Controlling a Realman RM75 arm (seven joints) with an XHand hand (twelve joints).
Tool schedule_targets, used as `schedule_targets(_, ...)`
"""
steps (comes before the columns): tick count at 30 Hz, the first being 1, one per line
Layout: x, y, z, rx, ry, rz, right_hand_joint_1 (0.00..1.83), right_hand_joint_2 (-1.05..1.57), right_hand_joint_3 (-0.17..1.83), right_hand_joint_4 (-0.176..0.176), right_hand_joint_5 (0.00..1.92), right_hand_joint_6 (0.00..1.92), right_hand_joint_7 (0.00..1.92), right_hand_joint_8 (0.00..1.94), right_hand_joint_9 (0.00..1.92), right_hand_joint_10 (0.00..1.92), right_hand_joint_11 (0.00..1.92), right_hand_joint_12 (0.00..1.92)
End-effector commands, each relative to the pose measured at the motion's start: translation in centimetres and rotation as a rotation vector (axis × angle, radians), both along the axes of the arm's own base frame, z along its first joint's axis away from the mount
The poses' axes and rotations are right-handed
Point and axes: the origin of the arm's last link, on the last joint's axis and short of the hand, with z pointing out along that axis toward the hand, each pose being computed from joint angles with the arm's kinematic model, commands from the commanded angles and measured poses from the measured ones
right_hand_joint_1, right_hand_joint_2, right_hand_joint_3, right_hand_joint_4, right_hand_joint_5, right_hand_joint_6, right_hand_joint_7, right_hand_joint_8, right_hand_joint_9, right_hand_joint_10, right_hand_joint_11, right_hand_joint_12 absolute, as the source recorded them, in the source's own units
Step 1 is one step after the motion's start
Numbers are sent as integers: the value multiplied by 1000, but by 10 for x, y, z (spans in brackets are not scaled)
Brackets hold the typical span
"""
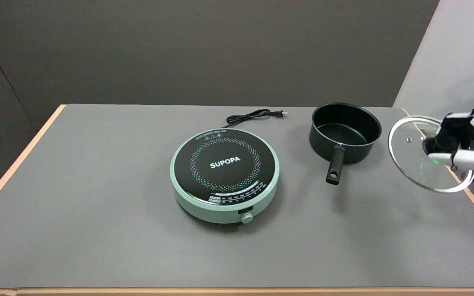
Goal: Place the pot lid onto the pot.
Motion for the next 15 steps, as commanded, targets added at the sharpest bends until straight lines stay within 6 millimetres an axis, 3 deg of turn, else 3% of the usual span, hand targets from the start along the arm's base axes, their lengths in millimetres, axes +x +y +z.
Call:
schedule_targets(1,54,-68,-6,104,42,62,1224,1040,246,-92,764,1263,1033,1066,918,1417,603,1488)
schedule_targets(9,53,-129,-16,182,25,-11,1223,1037,253,-86,764,1270,1034,1059,917,1412,595,1500)
schedule_targets(15,53,-153,-19,195,-1,-14,1223,1039,248,-89,762,1274,1035,1055,921,1400,587,1510)
